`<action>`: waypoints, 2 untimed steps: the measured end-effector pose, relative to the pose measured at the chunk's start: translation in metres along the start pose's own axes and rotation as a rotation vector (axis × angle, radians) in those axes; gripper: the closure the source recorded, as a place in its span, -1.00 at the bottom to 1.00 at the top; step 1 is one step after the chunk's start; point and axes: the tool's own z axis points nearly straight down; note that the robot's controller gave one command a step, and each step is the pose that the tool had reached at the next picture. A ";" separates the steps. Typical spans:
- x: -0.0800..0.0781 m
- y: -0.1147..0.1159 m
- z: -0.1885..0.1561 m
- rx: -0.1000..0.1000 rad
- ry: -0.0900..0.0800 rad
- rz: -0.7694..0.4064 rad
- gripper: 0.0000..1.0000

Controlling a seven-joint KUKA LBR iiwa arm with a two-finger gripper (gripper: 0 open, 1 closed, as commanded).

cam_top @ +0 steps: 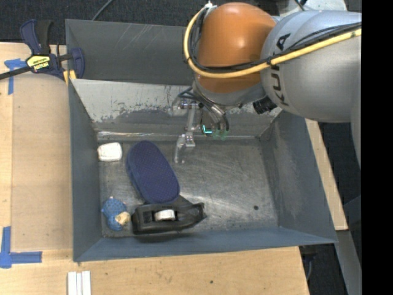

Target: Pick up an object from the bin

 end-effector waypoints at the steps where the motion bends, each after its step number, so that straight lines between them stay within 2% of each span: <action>1: -0.007 0.042 0.110 0.000 -0.003 -0.327 -1.00; 2: -0.009 0.042 0.106 -0.002 -0.013 -0.324 1.00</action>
Offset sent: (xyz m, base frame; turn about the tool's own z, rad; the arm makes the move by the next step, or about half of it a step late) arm 0.0063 0.0419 -0.1090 -0.3267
